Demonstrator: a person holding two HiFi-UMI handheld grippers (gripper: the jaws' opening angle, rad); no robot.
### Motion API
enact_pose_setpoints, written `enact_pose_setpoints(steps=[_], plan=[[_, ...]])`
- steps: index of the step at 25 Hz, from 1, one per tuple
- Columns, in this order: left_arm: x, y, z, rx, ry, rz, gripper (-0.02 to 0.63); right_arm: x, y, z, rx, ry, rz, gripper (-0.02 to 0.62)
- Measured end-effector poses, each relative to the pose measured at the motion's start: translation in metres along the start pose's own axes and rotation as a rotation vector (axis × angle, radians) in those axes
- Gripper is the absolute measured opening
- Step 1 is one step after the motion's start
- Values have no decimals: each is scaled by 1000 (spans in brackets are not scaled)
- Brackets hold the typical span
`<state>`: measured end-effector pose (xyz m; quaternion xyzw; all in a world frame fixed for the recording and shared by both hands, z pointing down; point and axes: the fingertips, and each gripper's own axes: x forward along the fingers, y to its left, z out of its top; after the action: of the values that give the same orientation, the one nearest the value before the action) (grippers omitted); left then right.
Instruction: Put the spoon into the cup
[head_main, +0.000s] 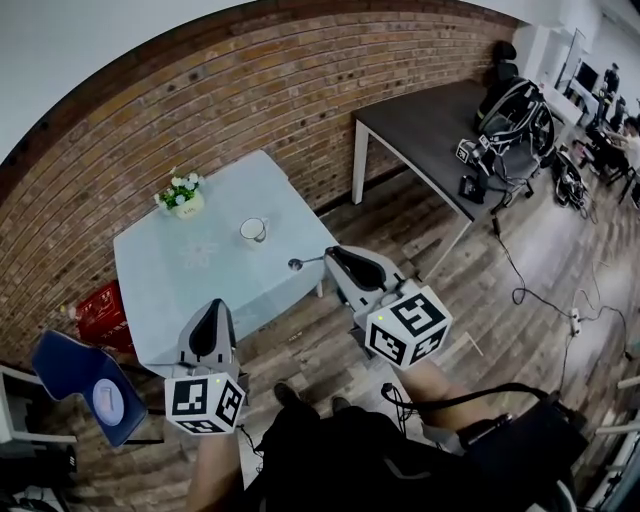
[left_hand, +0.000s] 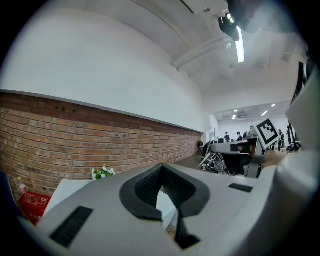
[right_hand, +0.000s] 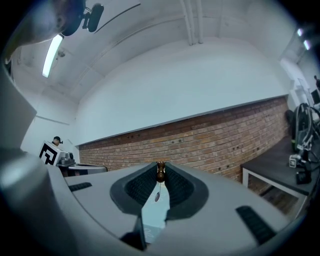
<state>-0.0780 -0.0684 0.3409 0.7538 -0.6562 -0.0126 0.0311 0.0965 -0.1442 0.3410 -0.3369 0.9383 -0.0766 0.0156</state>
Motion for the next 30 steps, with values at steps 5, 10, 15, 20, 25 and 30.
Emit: enact_pose_setpoints(steps=[5, 10, 15, 20, 25, 30], plan=[[23, 23, -1, -13, -18, -17, 9, 32, -8, -2, -10, 8, -19, 58], [44, 54, 4, -19, -26, -41, 9, 68, -12, 0, -4, 10, -47, 58], [66, 84, 7, -22, -26, -72, 9, 105, -12, 6, -8, 13, -75, 60], [85, 111, 5, -37, -22, -108, 9, 132, -9, 11, -30, 9, -100, 58], [96, 125, 8, -45, -42, -195, 9, 158, -9, 9, -22, 26, -124, 58], [106, 145, 0, -53, -10, -207, 9, 181, -18, -4, 1, 42, -163, 58]])
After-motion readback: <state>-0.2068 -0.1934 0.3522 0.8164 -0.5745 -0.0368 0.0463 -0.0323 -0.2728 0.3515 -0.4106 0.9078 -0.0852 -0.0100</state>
